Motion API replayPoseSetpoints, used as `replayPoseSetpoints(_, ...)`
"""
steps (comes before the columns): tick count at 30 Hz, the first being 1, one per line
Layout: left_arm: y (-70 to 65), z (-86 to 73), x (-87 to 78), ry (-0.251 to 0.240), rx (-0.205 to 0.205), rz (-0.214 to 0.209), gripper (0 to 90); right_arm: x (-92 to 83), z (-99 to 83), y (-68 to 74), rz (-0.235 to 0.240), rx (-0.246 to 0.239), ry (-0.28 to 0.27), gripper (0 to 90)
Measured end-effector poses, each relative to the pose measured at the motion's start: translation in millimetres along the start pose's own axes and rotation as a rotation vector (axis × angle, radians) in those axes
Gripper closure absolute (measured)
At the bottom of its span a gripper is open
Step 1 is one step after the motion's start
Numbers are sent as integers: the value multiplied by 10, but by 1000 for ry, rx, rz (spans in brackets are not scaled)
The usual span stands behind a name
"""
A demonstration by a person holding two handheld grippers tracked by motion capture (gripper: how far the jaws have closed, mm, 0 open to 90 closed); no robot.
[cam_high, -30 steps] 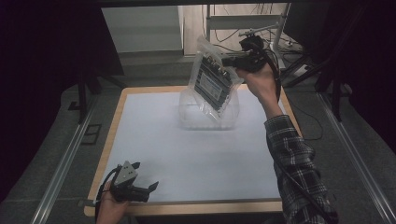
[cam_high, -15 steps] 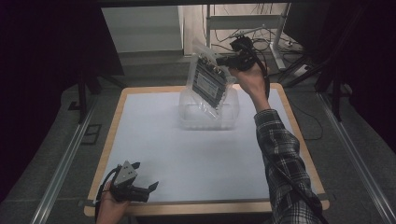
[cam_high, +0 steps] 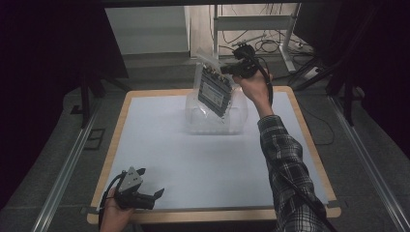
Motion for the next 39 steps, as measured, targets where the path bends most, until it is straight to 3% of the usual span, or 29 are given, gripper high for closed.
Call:
replayPoseSetpoints(4, 0, -1, 1, 5, 5, 3, 18, 107, -56, 13, -3, -8, 33, 891)
replayPoseSetpoints(6, 2, 0, 0, 4, 7, 4, 19, 127, -64, 5, 3, -1, 22, 891)
replayPoseSetpoints(12, -3, 1, 8, 7, 8, 4, 19, 227, -115, 7, -39, -30, 68, 890)
replayPoseSetpoints(18, -14, 1, 20, 12, 10, 4, 19, 321, -112, 98, -58, -65, 67, 890)
replayPoseSetpoints(23, -15, 3, 12, 11, 14, 8, 19, 311, -94, 98, -71, -62, 74, 874)
replayPoseSetpoints(26, -7, 1, 10, 10, 9, 7, 19, 275, -83, 70, -56, -64, 59, 733)
replayPoseSetpoints(29, -3, 1, 11, 10, 10, 9, 19, 225, -78, 17, -93, -79, 11, 599)
replayPoseSetpoints(32, -8, 2, 15, 12, 11, 11, 19, 179, -82, -19, -100, -68, -18, 476)
replayPoseSetpoints(39, -9, 3, 15, 12, 11, 13, 19, 101, -98, -46, -115, -80, -54, 302)
Point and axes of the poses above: each handheld gripper's, and its own axes: x roughly forward along the jaws, z roughly out of its top, y roughly to its left, the point moved 4 cm from there along x, roughly forward along the jaws, and after that the axes turned 4 degrees about y, right-handed, at the moved point
